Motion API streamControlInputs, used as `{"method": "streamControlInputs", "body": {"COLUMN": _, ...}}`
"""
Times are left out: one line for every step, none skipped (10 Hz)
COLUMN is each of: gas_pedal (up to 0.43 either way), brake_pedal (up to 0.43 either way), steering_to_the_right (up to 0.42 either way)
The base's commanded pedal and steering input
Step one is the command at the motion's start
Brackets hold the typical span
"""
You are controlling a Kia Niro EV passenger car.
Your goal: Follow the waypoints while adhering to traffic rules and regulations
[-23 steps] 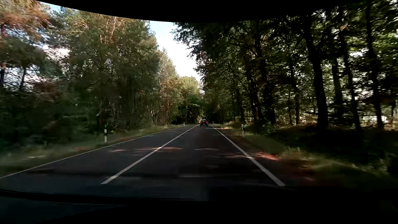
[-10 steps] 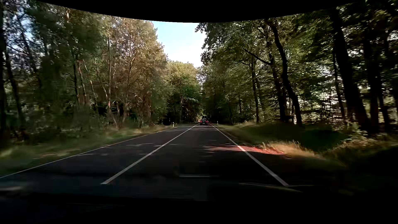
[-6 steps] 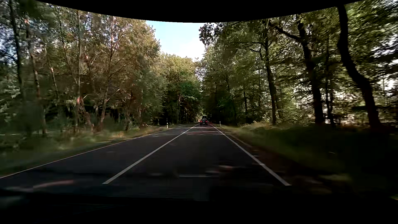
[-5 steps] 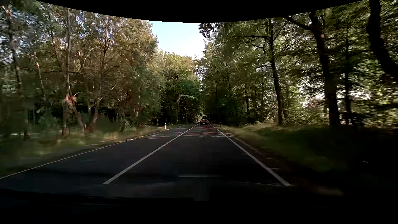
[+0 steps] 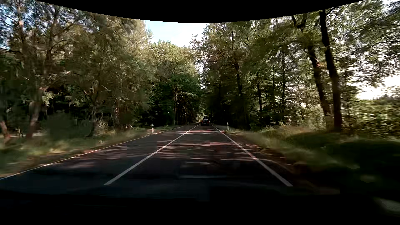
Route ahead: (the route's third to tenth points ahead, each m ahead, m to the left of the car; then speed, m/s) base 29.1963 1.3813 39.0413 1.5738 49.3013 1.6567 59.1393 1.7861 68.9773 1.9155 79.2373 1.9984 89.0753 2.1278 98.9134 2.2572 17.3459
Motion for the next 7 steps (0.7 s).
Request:
{"method": "streamControlInputs", "body": {"gas_pedal": 0.189, "brake_pedal": 0.000, "steering_to_the_right": -0.002}}
{"method": "streamControlInputs", "body": {"gas_pedal": 0.189, "brake_pedal": 0.000, "steering_to_the_right": -0.002}}
{"method": "streamControlInputs", "body": {"gas_pedal": 0.189, "brake_pedal": 0.000, "steering_to_the_right": -0.002}}
{"method": "streamControlInputs", "body": {"gas_pedal": 0.189, "brake_pedal": 0.000, "steering_to_the_right": -0.002}}
{"method": "streamControlInputs", "body": {"gas_pedal": 0.189, "brake_pedal": 0.000, "steering_to_the_right": -0.002}}
{"method": "streamControlInputs", "body": {"gas_pedal": 0.189, "brake_pedal": 0.000, "steering_to_the_right": -0.002}}
{"method": "streamControlInputs", "body": {"gas_pedal": 0.189, "brake_pedal": 0.000, "steering_to_the_right": -0.002}}
